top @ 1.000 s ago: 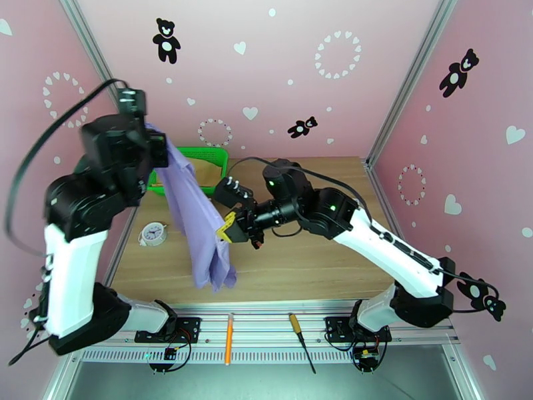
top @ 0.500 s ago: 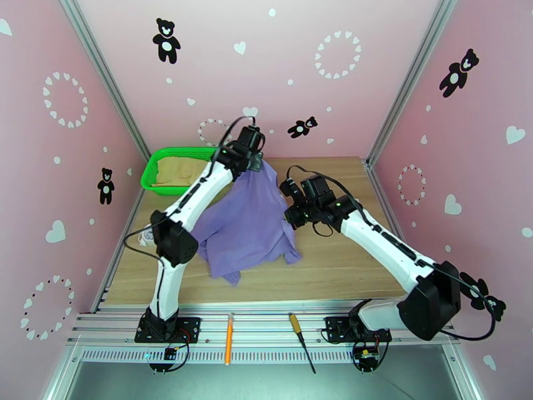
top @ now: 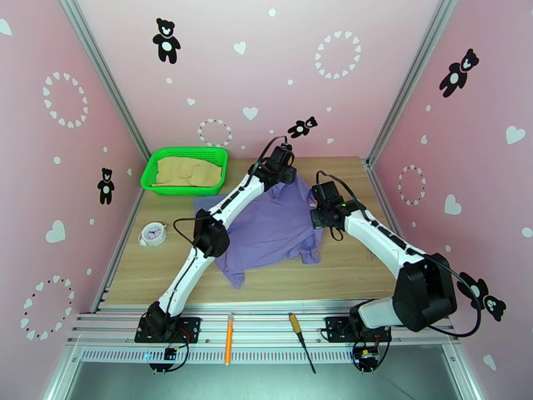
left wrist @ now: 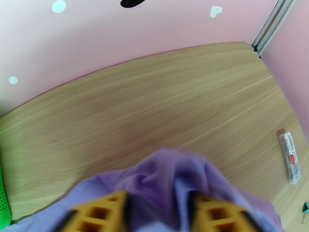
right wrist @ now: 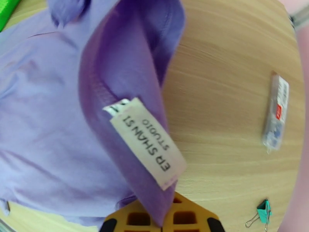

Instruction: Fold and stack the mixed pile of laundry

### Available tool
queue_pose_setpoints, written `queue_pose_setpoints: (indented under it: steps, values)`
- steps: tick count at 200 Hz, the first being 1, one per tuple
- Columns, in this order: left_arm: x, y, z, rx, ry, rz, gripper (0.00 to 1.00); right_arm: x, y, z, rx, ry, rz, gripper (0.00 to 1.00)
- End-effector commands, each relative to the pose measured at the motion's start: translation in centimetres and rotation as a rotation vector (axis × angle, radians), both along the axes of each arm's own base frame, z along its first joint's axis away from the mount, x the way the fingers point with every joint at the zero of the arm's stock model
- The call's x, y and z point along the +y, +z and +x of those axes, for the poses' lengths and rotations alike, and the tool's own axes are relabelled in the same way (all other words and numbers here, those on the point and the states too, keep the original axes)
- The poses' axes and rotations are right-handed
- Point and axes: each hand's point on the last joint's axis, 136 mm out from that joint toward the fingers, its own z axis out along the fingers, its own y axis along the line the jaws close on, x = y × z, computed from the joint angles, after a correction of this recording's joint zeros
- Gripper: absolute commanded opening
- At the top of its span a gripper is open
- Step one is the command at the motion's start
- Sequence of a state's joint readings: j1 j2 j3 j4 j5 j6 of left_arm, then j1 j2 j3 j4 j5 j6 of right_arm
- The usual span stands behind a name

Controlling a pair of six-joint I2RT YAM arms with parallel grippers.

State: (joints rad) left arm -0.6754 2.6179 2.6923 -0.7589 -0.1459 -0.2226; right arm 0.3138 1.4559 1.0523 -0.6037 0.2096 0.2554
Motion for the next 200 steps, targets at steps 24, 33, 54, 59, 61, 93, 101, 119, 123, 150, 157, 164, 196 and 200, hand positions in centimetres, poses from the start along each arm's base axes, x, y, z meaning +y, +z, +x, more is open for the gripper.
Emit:
queue_pose_setpoints:
  steps: [24, 33, 54, 59, 61, 93, 101, 119, 123, 150, 157, 164, 196, 200]
  values:
    - [2.0, 6.6, 0.7, -0.11, 0.066, -0.051, 0.99, -4.5, -0.2, 2.0, -0.014, -0.137, -0.051, 0.0]
    - [2.6, 8.5, 0.2, -0.13, 0.069, -0.05, 0.99, -5.1, 0.0, 2.4, -0.018, -0.153, -0.051, 0.05]
    - [5.1, 12.2, -1.8, -0.134, 0.096, -0.006, 0.99, -6.0, 0.1, 3.1, -0.007, -0.174, -0.038, 0.28]
    - [6.0, 12.6, -2.5, -0.12, 0.107, 0.015, 0.99, -6.0, 0.2, 3.2, -0.006, -0.174, -0.033, 0.34]
    - [6.3, 12.8, -2.9, -0.114, 0.111, 0.022, 0.99, -6.0, 0.2, 3.2, -0.005, -0.172, -0.031, 0.37]
    - [13.4, 9.6, -9.7, 0.092, 0.234, 0.181, 0.97, -4.2, 1.8, 2.5, -0.02, -0.111, 0.065, 0.69]
    - [15.2, 8.1, -11.8, 0.132, 0.268, 0.195, 0.96, -3.3, 2.5, 2.1, -0.026, -0.081, 0.111, 0.79]
    - [19.8, 4.7, -16.0, 0.218, 0.377, 0.164, 0.92, -0.5, 4.1, 0.8, -0.038, 0.003, 0.221, 0.99]
    - [20.9, 3.8, -16.9, 0.242, 0.405, 0.154, 0.91, 0.3, 4.4, 0.5, -0.04, 0.025, 0.245, 0.99]
    - [24.7, -1.5, -21.0, 0.398, 0.521, 0.031, 0.7, 6.7, 4.5, -1.6, -0.012, 0.168, 0.366, 0.99]
    - [24.3, -2.5, -21.4, 0.428, 0.515, 0.005, 0.64, 8.1, 4.0, -2.0, 0.003, 0.189, 0.399, 0.99]
    - [23.7, -3.4, -21.6, 0.457, 0.502, -0.013, 0.6, 9.3, 3.4, -2.2, 0.012, 0.193, 0.435, 0.99]
    - [20.5, -6.3, -20.9, 0.529, 0.464, -0.048, 0.51, 11.4, -0.2, -1.8, 0.079, 0.113, 0.56, 0.98]
    - [20.2, -6.6, -20.8, 0.534, 0.462, -0.047, 0.5, 11.4, -0.7, -1.8, 0.087, 0.105, 0.559, 0.97]
